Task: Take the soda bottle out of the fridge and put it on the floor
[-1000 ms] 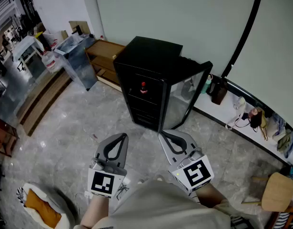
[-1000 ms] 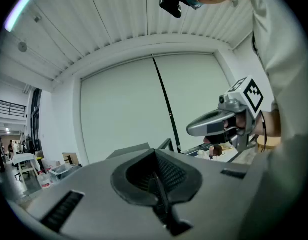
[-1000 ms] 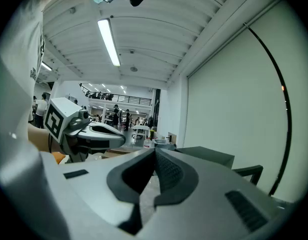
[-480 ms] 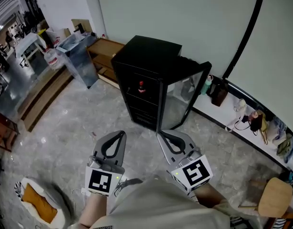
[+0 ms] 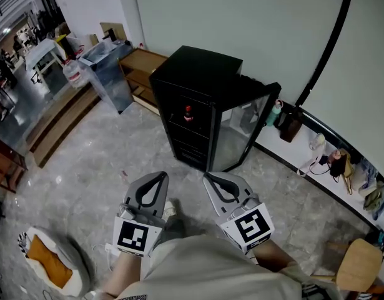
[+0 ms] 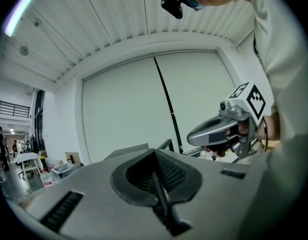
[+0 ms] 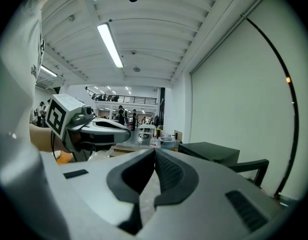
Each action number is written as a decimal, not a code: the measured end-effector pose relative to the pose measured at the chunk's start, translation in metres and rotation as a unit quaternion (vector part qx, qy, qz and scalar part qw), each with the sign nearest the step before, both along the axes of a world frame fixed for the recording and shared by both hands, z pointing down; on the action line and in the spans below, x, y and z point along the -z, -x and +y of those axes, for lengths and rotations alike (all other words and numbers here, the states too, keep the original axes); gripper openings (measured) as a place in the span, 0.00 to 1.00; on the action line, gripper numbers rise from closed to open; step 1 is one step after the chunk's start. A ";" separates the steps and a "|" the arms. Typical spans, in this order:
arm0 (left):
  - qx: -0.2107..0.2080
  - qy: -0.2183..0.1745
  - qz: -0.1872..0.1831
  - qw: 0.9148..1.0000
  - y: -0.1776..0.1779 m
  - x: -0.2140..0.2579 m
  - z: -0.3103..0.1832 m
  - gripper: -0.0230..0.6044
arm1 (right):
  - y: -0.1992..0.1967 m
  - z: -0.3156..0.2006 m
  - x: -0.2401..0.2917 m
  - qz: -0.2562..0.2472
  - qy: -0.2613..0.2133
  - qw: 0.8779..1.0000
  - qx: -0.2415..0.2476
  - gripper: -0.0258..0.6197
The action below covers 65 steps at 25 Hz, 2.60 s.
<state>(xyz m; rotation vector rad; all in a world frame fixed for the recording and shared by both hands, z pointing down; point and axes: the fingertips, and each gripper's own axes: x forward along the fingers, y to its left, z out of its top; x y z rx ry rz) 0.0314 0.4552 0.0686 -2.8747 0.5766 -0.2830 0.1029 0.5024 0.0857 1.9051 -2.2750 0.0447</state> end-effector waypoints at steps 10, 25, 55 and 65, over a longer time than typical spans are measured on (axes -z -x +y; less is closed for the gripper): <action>-0.014 0.002 0.001 1.000 -0.001 -0.007 -0.051 0.05 | -0.005 -0.055 -0.002 -0.013 -0.003 0.999 -0.031 0.04; -0.059 0.014 -0.007 0.998 -0.018 -0.011 -0.202 0.05 | -0.018 -0.202 -0.020 -0.005 0.030 0.997 -0.073 0.04; -0.161 0.045 -0.023 0.986 -0.058 -0.048 -0.377 0.05 | -0.055 -0.365 -0.068 -0.003 0.081 0.976 -0.202 0.04; -0.125 0.061 -0.039 0.989 -0.079 -0.064 -0.389 0.05 | -0.088 -0.389 -0.116 -0.034 0.100 0.980 -0.170 0.04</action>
